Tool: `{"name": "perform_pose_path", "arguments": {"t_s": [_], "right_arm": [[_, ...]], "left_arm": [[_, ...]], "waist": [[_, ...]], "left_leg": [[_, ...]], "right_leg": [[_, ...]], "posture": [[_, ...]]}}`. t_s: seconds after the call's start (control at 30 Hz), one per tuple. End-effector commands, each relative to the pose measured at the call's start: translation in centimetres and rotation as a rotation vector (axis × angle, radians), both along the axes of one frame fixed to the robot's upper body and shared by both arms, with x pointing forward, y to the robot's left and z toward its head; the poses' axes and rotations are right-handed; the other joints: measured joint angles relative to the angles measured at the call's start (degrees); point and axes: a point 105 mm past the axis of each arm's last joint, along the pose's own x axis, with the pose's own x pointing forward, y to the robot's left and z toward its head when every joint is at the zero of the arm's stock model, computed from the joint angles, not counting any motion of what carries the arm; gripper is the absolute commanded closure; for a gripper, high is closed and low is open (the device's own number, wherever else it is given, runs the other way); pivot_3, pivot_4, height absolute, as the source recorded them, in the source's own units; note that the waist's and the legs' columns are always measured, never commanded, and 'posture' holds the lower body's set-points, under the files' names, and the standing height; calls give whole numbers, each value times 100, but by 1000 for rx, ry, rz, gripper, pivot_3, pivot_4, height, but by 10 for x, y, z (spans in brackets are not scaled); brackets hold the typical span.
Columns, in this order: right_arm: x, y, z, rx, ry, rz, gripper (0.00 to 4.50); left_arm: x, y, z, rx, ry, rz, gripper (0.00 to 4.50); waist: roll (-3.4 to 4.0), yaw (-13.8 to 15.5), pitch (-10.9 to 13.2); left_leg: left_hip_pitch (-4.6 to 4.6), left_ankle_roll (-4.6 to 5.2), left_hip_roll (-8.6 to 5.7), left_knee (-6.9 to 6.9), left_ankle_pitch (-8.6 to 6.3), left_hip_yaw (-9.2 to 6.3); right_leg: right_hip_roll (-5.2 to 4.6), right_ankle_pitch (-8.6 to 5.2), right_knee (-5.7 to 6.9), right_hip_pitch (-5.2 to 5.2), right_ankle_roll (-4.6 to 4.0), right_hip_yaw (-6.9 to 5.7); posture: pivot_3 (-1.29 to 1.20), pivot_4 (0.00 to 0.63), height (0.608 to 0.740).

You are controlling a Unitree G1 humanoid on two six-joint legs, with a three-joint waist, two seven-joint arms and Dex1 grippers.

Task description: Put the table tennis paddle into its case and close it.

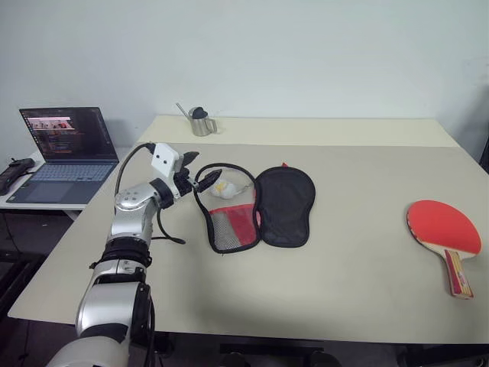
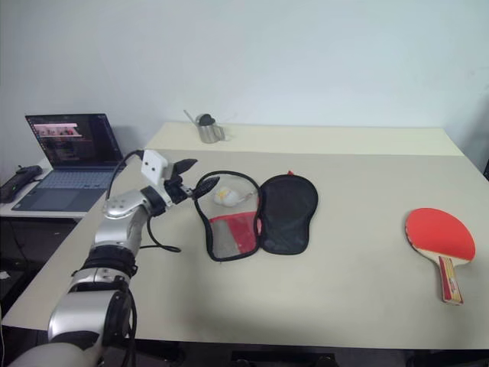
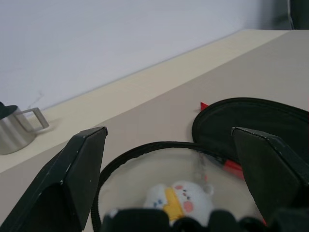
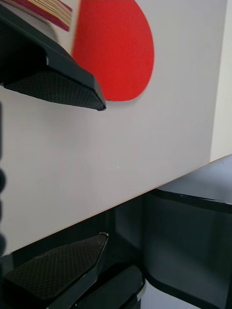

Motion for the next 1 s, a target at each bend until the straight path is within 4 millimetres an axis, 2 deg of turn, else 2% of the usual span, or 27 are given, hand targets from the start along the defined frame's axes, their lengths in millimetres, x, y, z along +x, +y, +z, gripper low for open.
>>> {"name": "perform_pose_path", "arguments": {"t_s": [0.03, 0.2, 0.3, 0.43, 0.67, 0.87, 1.0], "right_arm": [[-5, 1, 19, -51, -29, -2, 61], [-7, 5, 30, -59, -65, -3, 61], [-1, 14, 34, -65, -70, 32, 61], [13, 32, 34, -58, -78, 102, 61], [33, 57, 30, -37, -91, 198, 61], [39, 97, 22, -20, -52, 350, 61], [50, 140, 12, 31, -44, 485, 61]], "left_arm": [[2, -11, 14, 1, -40, -39, 3], [6, -18, 21, -42, -52, -52, 3], [5, -25, 21, -28, -47, -95, 3], [7, -19, 27, -39, -51, -81, 3], [5, -9, 26, -18, -38, -76, 3], [1, -17, 24, -5, 16, -181, 3], [-2, -22, 27, -18, 52, -247, 3]], "waist": [[-1, -3, 0], [-2, -12, 1], [-2, -17, 1], [-3, -25, 1], [-3, -18, 2], [-5, 7, 3], [-9, -4, 4]], "left_leg": [[0, 0, 0, 0, 0, 1], [1, 0, 2, 4, 0, 3], [1, 0, 2, 4, 0, 7], [2, 0, 3, 3, 0, 10], [1, 0, 3, 3, 0, 9], [1, 0, 2, 3, 0, 6], [-1, 0, 2, 4, 0, 4]], "right_leg": [[0, 0, 0, 0, 0, 0], [0, 4, 0, 3, 6, -1], [0, 3, 1, 3, 5, 0], [-1, 3, 0, 2, 5, 3], [-1, 3, 0, 2, 5, 3], [-1, 3, 0, 2, 5, 3], [-1, 4, 0, 2, 6, 1]], "posture": [[0, 150, 740], [0, 150, 740], [0, 150, 740], [0, 150, 740], [0, 150, 740], [0, 150, 740], [0, 150, 740]]}}
